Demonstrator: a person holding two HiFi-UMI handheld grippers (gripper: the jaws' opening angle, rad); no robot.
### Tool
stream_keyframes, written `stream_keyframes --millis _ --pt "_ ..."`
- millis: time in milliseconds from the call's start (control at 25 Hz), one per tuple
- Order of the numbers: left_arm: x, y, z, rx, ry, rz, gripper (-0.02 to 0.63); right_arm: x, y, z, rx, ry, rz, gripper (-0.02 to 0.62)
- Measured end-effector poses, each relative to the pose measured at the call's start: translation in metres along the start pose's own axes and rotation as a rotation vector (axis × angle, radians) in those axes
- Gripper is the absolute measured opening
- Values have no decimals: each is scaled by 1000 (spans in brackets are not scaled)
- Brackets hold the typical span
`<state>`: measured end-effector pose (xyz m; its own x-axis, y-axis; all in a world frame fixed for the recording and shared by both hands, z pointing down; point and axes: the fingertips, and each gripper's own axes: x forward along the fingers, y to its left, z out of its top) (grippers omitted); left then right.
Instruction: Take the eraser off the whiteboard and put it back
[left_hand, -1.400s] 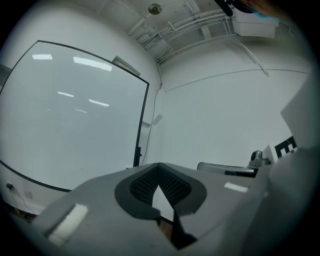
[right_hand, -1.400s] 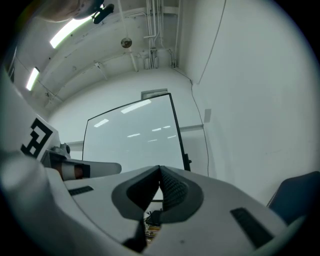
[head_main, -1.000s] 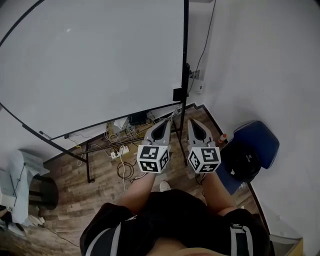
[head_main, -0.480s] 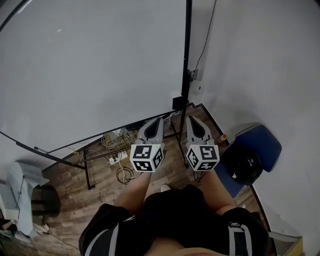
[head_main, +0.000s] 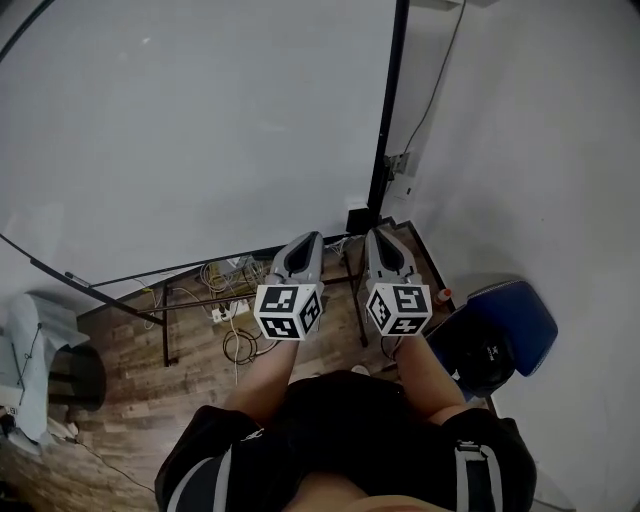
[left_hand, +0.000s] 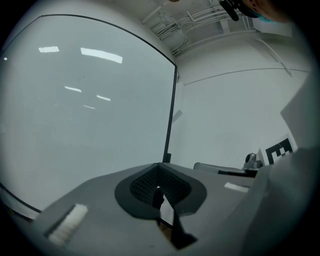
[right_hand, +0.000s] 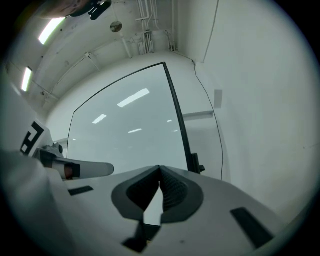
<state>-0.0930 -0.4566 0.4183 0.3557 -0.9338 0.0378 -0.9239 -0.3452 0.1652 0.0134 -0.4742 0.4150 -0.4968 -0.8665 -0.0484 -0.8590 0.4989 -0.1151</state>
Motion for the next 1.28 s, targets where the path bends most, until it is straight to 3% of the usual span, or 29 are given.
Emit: stream_keyframes --millis 480,720,960,1280 --pt "-5 7 -11 18 31 59 9 23 -17 -37 -39 1 -59 6" --pt "-12 10 -20 11 49 90 9 39 -22 -64 45 2 -42 8" --pt "-23 25 -21 -8 51 145 9 74 -39 -95 20 85 -85 159" --pt "-30 41 -28 -62 46 194 9 105 -54 -135 -31 207 -126 240"
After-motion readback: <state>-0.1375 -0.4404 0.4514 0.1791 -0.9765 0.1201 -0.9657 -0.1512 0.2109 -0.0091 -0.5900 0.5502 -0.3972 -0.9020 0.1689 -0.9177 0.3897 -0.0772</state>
